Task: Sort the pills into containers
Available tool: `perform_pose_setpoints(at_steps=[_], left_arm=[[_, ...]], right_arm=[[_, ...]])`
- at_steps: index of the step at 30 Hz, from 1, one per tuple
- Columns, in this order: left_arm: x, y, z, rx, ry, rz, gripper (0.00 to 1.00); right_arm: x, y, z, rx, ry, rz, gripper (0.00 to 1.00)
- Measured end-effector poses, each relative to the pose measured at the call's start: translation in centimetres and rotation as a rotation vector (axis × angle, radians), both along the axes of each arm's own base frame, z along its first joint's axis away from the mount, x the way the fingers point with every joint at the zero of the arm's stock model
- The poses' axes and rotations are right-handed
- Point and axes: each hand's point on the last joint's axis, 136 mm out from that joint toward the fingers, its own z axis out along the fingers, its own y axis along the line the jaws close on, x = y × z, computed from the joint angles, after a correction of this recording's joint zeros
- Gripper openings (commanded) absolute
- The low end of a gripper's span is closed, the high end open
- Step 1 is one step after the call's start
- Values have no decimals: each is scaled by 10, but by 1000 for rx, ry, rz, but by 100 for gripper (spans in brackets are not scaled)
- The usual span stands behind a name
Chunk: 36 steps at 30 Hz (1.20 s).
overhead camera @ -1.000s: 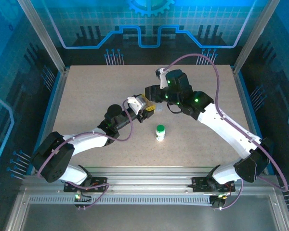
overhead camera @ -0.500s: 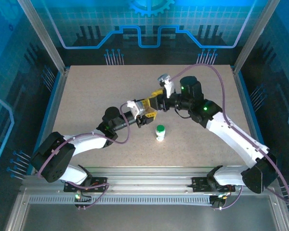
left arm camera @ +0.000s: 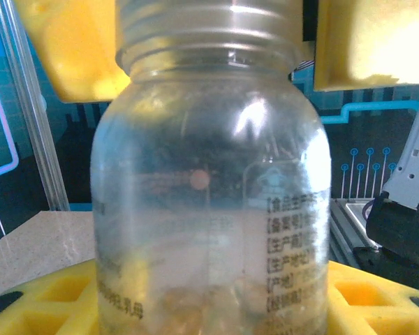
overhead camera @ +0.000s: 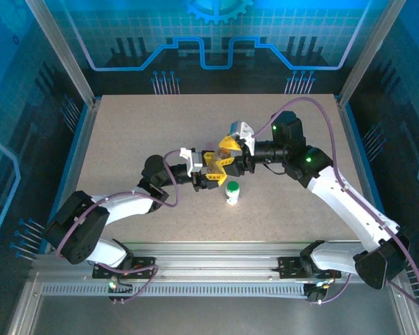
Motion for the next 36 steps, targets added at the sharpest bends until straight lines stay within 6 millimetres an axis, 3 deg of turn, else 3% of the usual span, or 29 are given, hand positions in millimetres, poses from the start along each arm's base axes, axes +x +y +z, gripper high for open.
perform_pose_setpoints(at_steps=[2, 6, 11, 19, 22, 29, 32, 36], left_arm=[[0, 0, 1, -1, 0, -8, 0], [0, -1, 5, -4, -7, -15, 0], [10, 0, 0, 8, 10, 33, 0], [40, 8, -13, 51, 54, 207, 0], [51, 12, -16, 62, 59, 275, 0], [65, 14, -20, 93, 49, 382, 0], [69, 15, -24, 109, 51, 422, 0], [74, 18, -28, 127, 49, 467, 0]], right_arm=[[2, -2, -1, -2, 0, -4, 81], [4, -6, -1, -4, 4, -9, 87], [3, -11, 0, -7, 13, -32, 90], [-4, -23, 22, 41, 35, -120, 91], [9, -28, 28, 56, 62, -240, 87], [66, -29, 35, 66, 250, -580, 75], [80, -25, 27, 59, 330, -658, 74], [84, -18, 7, 19, 411, -718, 73]])
